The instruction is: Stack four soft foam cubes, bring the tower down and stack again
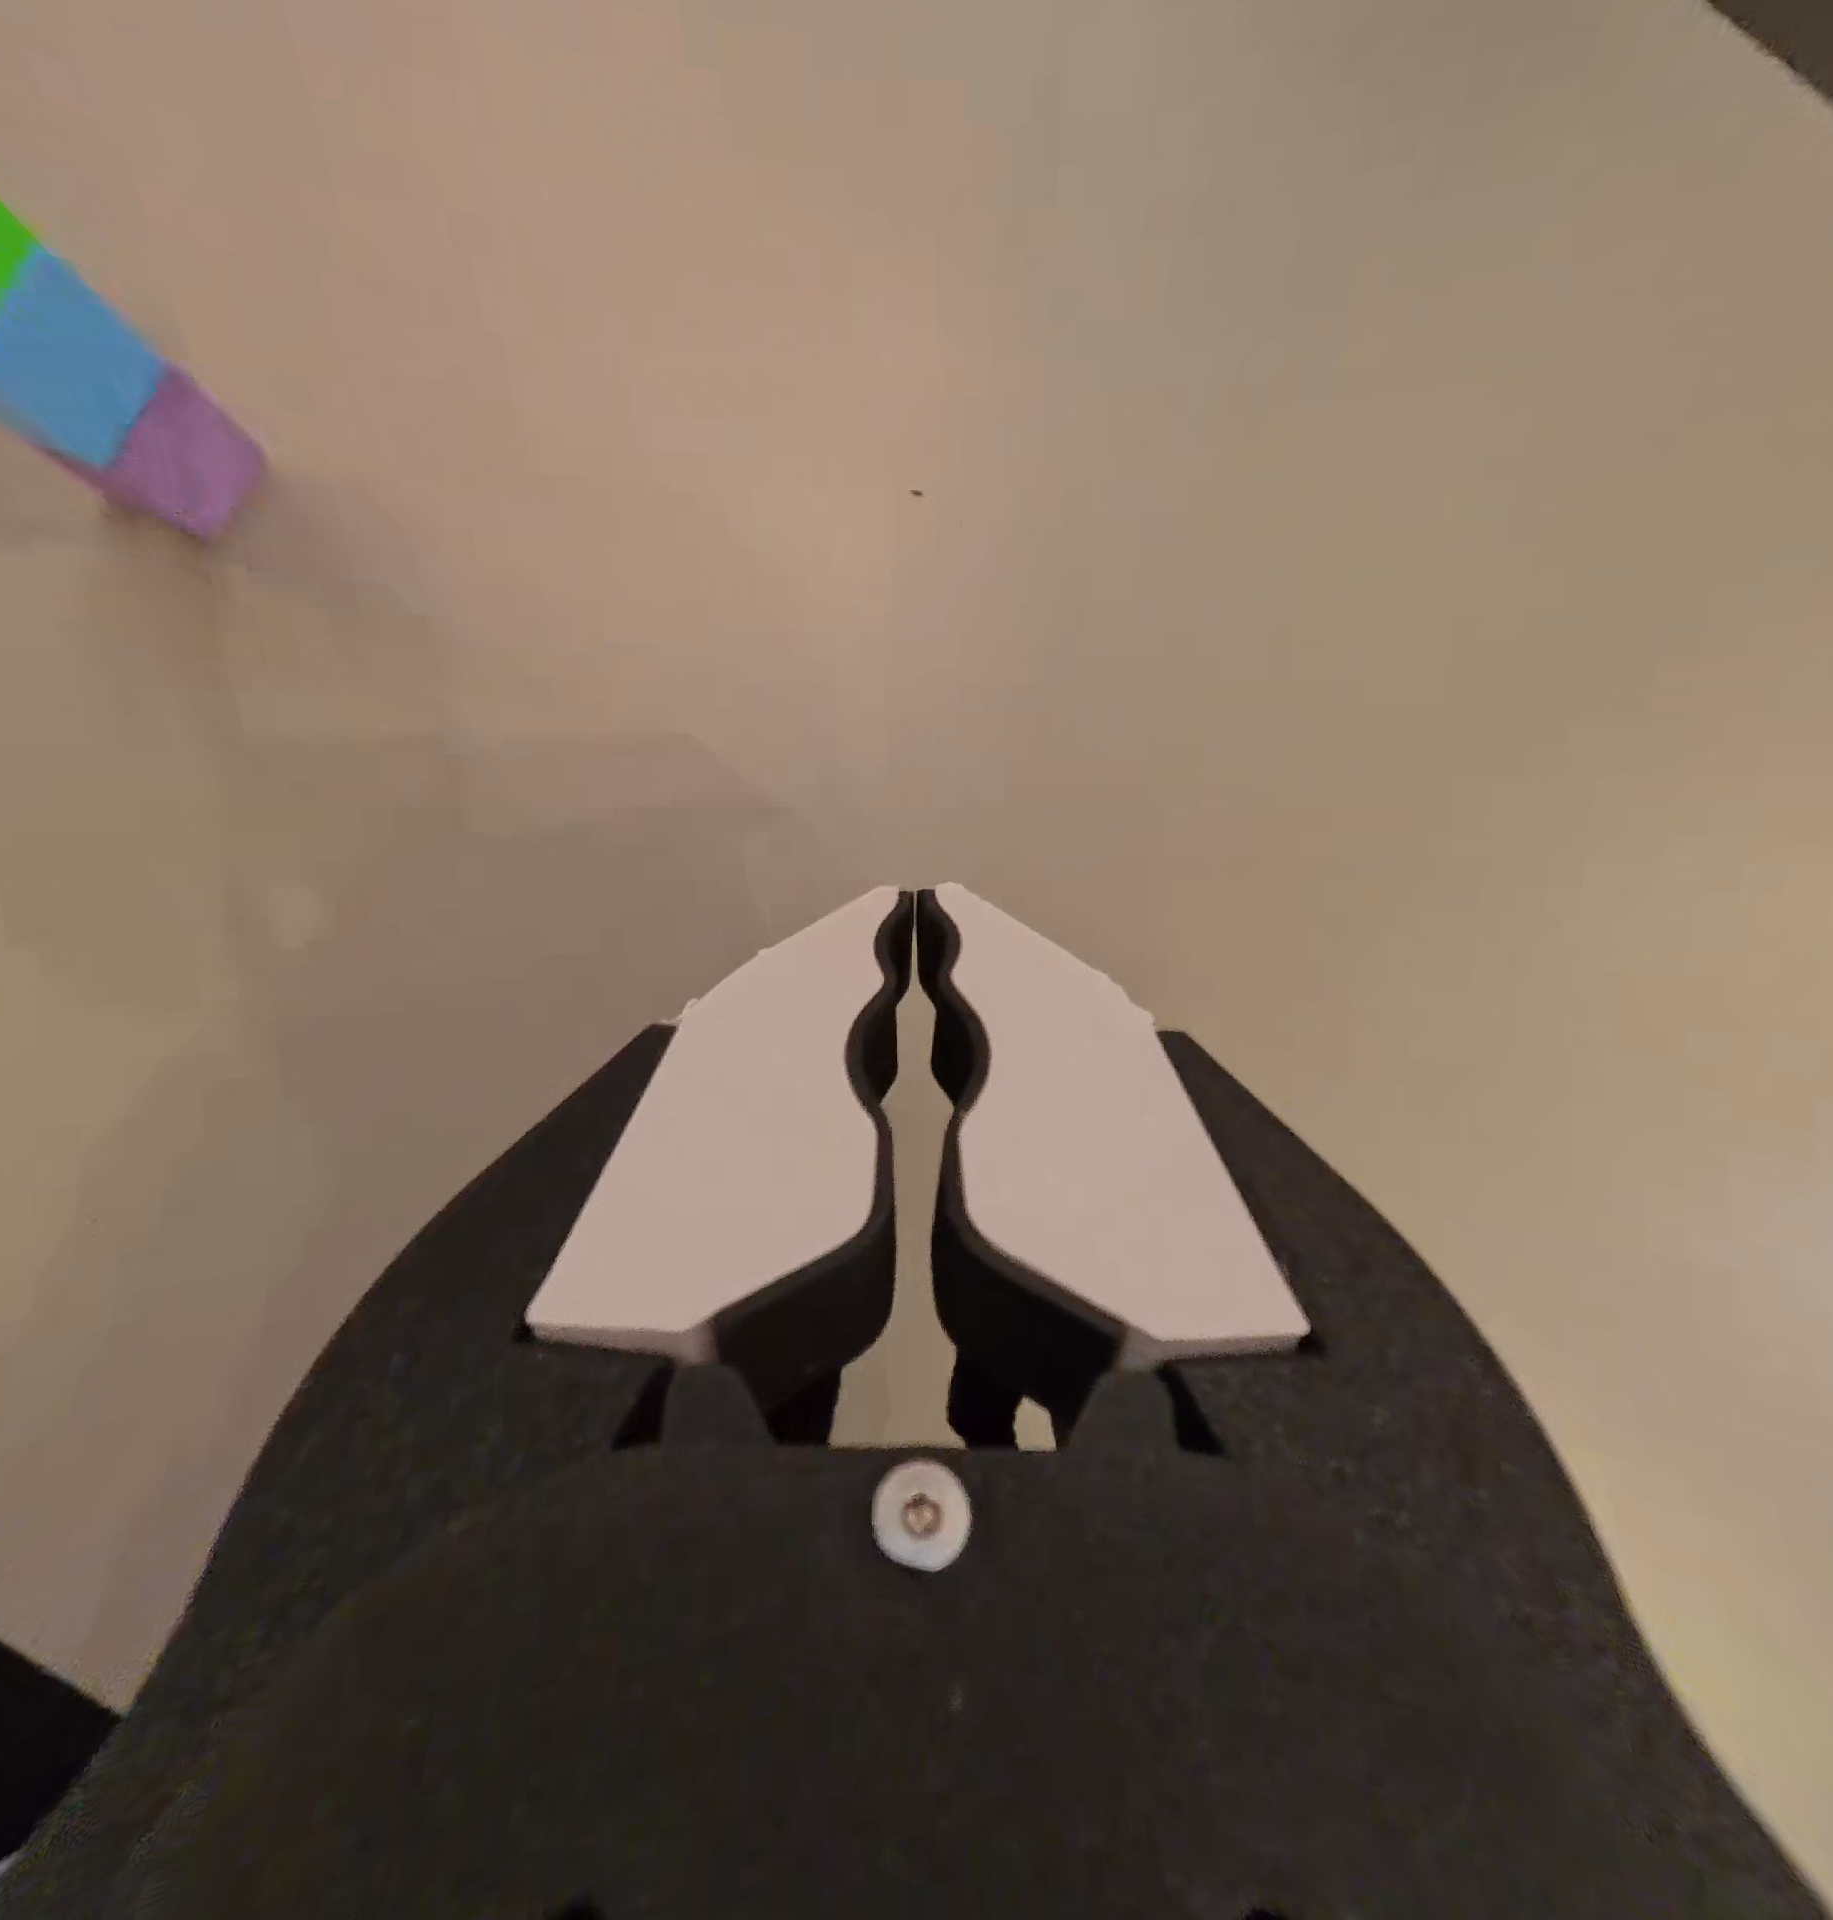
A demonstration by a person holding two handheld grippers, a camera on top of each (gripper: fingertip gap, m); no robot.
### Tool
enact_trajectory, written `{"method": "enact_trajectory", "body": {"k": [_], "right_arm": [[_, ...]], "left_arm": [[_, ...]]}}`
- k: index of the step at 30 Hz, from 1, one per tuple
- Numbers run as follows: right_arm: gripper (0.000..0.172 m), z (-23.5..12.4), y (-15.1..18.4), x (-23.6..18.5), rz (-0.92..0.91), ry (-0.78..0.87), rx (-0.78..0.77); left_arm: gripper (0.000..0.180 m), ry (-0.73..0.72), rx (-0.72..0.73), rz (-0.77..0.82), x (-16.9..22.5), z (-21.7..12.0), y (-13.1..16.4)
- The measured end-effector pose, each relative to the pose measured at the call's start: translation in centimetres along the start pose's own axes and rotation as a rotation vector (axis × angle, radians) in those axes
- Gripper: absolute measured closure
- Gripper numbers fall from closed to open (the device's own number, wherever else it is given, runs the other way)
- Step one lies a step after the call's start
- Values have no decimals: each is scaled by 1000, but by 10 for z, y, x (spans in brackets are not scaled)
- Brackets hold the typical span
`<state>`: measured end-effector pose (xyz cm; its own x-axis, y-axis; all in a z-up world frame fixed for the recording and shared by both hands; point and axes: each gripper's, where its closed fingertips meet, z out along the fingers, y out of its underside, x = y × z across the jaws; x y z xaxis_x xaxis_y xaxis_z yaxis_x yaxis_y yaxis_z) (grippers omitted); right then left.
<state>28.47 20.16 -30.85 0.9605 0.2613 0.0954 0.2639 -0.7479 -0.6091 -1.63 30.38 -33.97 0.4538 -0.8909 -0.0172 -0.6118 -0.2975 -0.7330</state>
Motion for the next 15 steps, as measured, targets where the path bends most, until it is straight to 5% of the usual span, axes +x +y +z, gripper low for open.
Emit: {"method": "enact_trajectory", "body": {"k": [15], "right_arm": [[172, 20, 41, 64, 150, 160, -15]], "left_arm": [[180, -246, -76, -212, -65, -26, 35]]}}
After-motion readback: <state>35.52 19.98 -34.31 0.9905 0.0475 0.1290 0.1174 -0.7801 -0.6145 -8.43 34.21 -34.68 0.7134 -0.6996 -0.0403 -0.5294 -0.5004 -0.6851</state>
